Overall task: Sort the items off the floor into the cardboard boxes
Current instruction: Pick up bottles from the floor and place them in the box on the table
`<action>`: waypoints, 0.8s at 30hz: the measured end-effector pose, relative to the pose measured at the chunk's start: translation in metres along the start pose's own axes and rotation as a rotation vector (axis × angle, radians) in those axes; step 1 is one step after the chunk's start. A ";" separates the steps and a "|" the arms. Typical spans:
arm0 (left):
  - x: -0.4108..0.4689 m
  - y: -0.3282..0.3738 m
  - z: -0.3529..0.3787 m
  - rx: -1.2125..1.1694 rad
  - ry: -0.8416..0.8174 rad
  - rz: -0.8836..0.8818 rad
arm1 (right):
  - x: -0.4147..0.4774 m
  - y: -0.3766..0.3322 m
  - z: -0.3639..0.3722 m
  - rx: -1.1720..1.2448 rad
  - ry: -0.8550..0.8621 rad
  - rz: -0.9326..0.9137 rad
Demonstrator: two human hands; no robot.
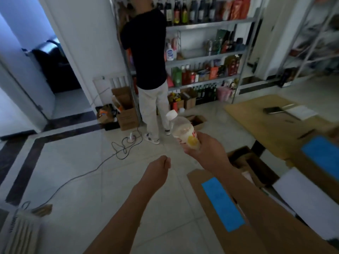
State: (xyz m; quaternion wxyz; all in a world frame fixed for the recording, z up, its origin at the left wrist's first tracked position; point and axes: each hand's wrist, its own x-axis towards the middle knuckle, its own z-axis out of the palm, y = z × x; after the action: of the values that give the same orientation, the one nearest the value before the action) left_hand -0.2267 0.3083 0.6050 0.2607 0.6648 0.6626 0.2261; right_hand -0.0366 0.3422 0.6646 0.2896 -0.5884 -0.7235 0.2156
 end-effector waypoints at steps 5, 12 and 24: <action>0.033 0.084 0.045 0.097 -0.077 0.105 | -0.008 0.067 -0.082 -0.031 0.083 0.103; 0.096 0.182 0.123 0.037 -0.128 0.283 | -0.033 0.159 -0.156 0.038 0.300 0.258; 0.138 0.397 0.270 -0.127 -0.473 0.697 | -0.127 0.301 -0.282 0.034 0.756 0.716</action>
State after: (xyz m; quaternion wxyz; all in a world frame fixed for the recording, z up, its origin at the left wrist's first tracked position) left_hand 0.2529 0.4386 0.6496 0.3542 0.8650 0.3050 0.1823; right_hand 0.3892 0.2750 0.6557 0.4485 -0.8309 -0.3181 0.0853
